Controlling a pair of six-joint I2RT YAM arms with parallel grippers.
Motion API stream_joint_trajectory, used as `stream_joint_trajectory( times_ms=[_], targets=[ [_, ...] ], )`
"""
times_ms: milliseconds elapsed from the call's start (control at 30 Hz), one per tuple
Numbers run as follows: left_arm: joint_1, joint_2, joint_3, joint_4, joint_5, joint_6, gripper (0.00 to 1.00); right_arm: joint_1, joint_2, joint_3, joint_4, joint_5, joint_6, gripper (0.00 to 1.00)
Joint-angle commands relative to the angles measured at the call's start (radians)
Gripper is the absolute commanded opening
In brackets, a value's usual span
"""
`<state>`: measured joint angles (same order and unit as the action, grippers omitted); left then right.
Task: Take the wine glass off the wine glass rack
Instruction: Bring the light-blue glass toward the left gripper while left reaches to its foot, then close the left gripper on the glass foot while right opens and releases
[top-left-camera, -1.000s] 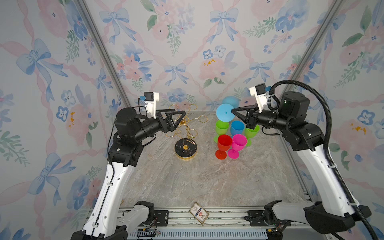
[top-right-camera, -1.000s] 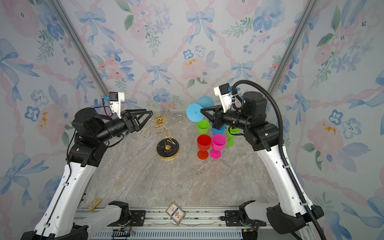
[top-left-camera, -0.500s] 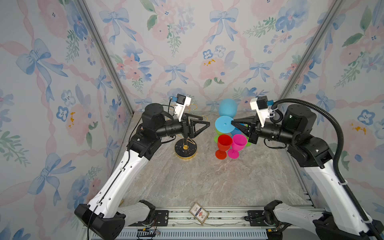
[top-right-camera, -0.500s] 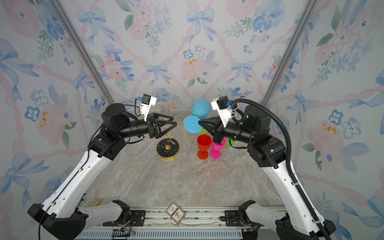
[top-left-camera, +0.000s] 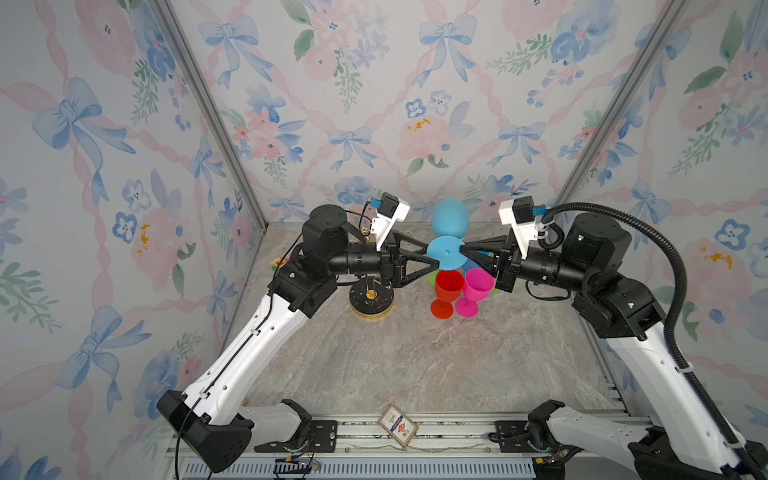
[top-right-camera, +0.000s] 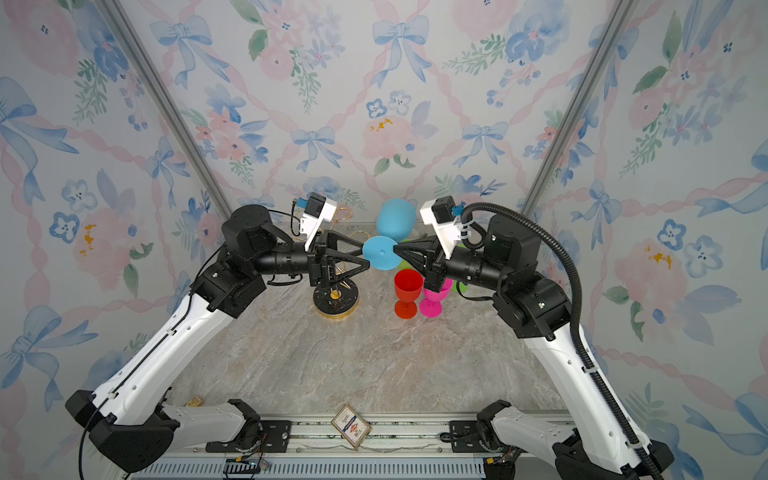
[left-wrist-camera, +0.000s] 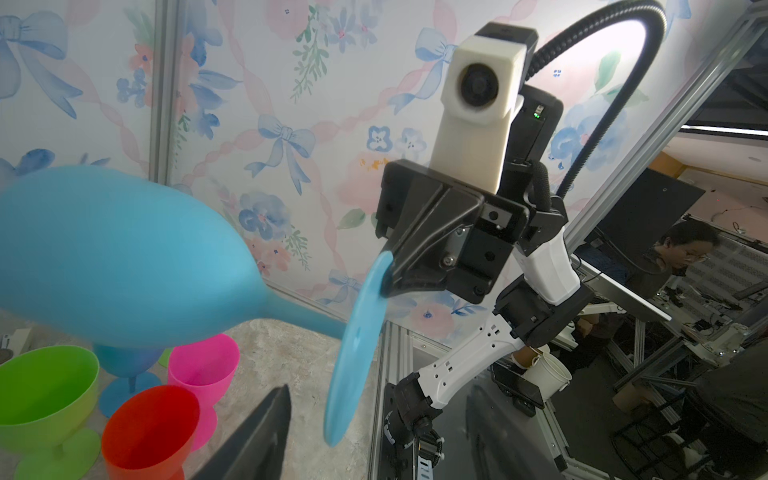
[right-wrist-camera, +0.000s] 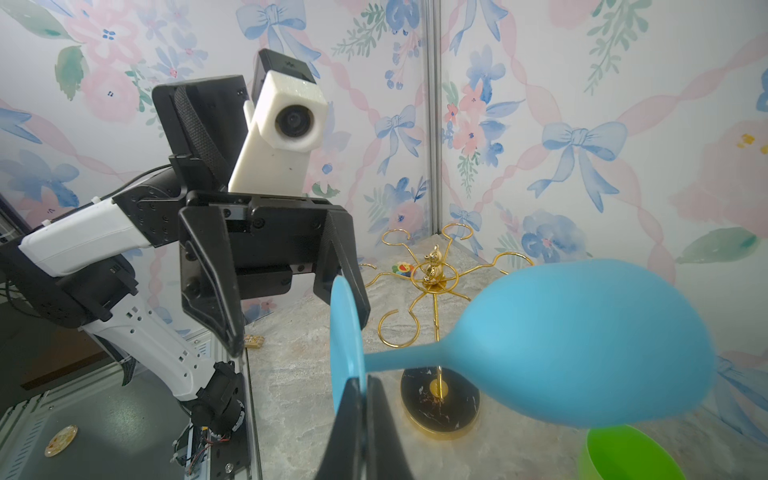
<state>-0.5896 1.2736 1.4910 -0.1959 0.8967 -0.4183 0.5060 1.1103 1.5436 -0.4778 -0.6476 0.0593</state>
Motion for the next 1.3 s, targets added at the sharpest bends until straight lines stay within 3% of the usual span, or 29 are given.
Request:
stream_joint_trajectory(
  times_ms=[0,433,767,1067,1267],
  targets=[
    [-0.011,0.002,0.022,0.010,0.033,0.037,0.66,0.009,-0.016,-0.015,0.045,-0.035,0.016,0.00],
    [-0.015,0.013,0.041,0.010,0.039,0.035,0.42,0.010,-0.012,-0.033,0.067,-0.031,0.026,0.00],
    [-0.016,0.031,0.053,0.009,0.028,0.021,0.15,0.008,-0.010,-0.041,0.080,-0.033,0.033,0.00],
    [-0.015,0.044,0.064,0.010,0.020,0.021,0.01,-0.006,-0.013,-0.049,0.074,-0.030,0.047,0.00],
    [-0.014,0.049,0.067,0.010,0.014,0.021,0.00,-0.011,-0.014,-0.056,0.054,-0.030,0.055,0.08]
  ],
)
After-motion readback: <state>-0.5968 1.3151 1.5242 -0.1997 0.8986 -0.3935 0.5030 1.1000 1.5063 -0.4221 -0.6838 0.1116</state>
